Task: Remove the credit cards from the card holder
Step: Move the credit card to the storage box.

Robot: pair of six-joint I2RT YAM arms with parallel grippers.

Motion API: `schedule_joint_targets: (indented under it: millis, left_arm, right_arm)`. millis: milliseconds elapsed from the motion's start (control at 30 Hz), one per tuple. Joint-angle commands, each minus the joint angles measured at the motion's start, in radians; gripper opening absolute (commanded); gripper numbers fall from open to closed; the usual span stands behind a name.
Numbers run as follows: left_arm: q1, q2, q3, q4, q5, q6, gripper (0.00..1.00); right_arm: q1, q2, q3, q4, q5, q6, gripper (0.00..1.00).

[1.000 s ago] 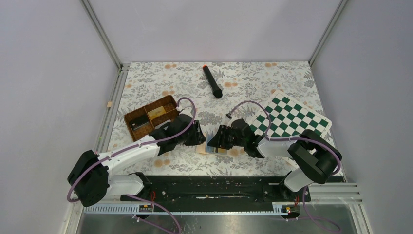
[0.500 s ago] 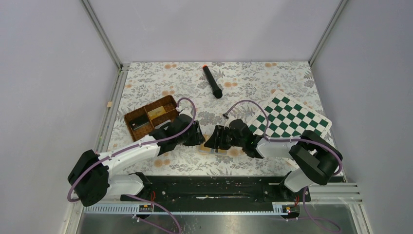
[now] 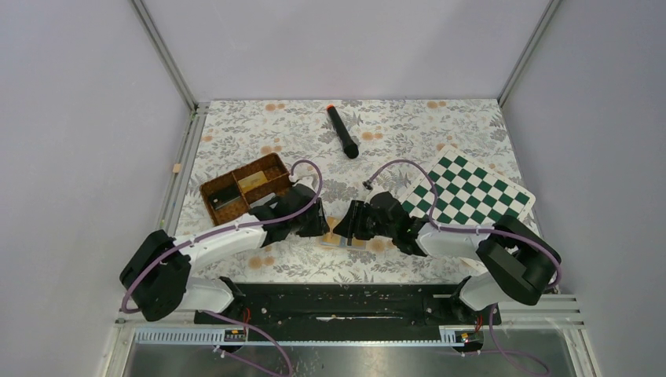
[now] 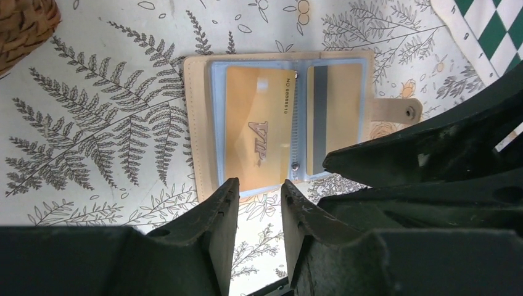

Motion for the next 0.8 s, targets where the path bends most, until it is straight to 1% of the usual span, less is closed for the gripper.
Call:
schedule_joint_targets:
  millis: [0,100,300,500,767]
  left_arm:
    - [-0.001,0.039,-0.004,0.075,0.024,0.027,0.30]
    - [-0.005,0.084,-0.014,0.091,0.021,0.028,0.28]
    - [-0.008,0.161,-0.020,0.111,0.008,0.034,0.25]
    - [-0.009,0.170,-0.041,0.130,0.011,0.030,0.25]
    - [-0.009,0.160,-0.058,0.141,0.021,0.030,0.25]
  right_arm:
    - [-0.004,0.002,0.019,-0.036,0.064,0.000,0.48]
    - [-0.013,0.024,0.027,-0.017,0.060,0.021,0.46]
    - [-0.015,0.089,0.075,-0.022,0.069,0.049,0.46]
    - [-0.015,0.131,0.077,-0.026,0.121,0.077,0.46]
    - [-0.015,0.114,0.069,-0.068,0.213,0.066,0.48]
